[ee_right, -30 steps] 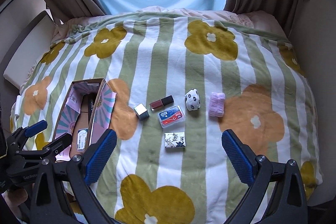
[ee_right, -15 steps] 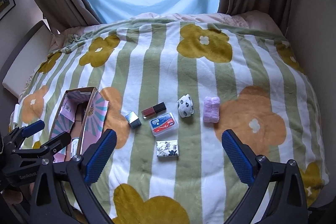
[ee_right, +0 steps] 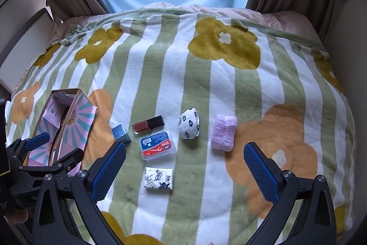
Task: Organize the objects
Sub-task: 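Withdraw both tools from the box back toward the remaining items, then grasp the blue-silver cube with left tool while right tool grasps the panda plush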
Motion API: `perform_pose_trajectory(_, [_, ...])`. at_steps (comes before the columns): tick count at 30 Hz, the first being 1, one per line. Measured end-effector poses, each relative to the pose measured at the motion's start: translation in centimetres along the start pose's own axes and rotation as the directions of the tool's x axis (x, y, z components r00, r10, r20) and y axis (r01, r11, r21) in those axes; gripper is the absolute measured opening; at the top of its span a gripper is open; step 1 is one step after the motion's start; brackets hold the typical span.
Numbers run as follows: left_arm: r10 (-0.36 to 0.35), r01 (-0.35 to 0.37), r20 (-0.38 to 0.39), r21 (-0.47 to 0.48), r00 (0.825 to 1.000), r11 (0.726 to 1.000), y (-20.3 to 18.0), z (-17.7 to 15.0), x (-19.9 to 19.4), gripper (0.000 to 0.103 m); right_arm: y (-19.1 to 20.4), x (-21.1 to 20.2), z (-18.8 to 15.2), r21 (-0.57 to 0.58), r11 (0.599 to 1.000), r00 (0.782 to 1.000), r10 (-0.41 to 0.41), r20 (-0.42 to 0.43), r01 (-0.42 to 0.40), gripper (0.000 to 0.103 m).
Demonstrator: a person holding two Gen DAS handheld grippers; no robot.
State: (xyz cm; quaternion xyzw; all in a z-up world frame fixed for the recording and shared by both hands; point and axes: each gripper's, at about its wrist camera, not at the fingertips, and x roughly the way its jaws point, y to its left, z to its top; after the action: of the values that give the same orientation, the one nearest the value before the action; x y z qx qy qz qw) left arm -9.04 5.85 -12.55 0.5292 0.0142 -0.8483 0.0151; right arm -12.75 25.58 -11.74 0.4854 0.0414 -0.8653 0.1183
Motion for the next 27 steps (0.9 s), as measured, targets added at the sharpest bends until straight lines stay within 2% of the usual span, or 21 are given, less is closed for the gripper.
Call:
perform_pose_trajectory(4, [-0.002, 0.002, -0.021, -0.037, 1.000, 0.999, -0.2, -0.2, 4.1, 0.100, -1.0, 3.8, 0.3, -0.014, 1.000, 1.000, 0.021, -0.010, -0.021, 0.102])
perform_pose_trajectory(14, [0.023, -0.023, 0.001, -0.100, 1.000, 0.995, 0.3, -0.8, 12.7, 0.099, -0.7, 12.2, -0.6, -0.076, 0.997, 1.000, 0.021, -0.012, -0.022, 0.102])
perform_pose_trajectory(17, [0.024, -0.023, 0.000, -0.106, 1.000, 0.994, 0.4, -0.8, 15.0, 0.097, -0.4, 14.0, -1.0, -0.093, 0.996, 1.000, 0.017, -0.014, -0.018, 0.099])
perform_pose_trajectory(25, [0.003, -0.002, 0.001, -0.105, 1.000, 0.994, 0.7, -1.1, 18.6, 0.092, 0.0, 17.5, -1.2, -0.111, 0.994, 0.999, -0.012, -0.035, 0.008, 0.092])
perform_pose_trajectory(27, [-0.003, 0.003, 0.002, -0.099, 1.000, 0.995, 0.6, -1.1, 19.0, 0.089, 0.0, 18.0, -1.2, -0.123, 0.992, 0.999, -0.023, -0.038, 0.018, 0.087])
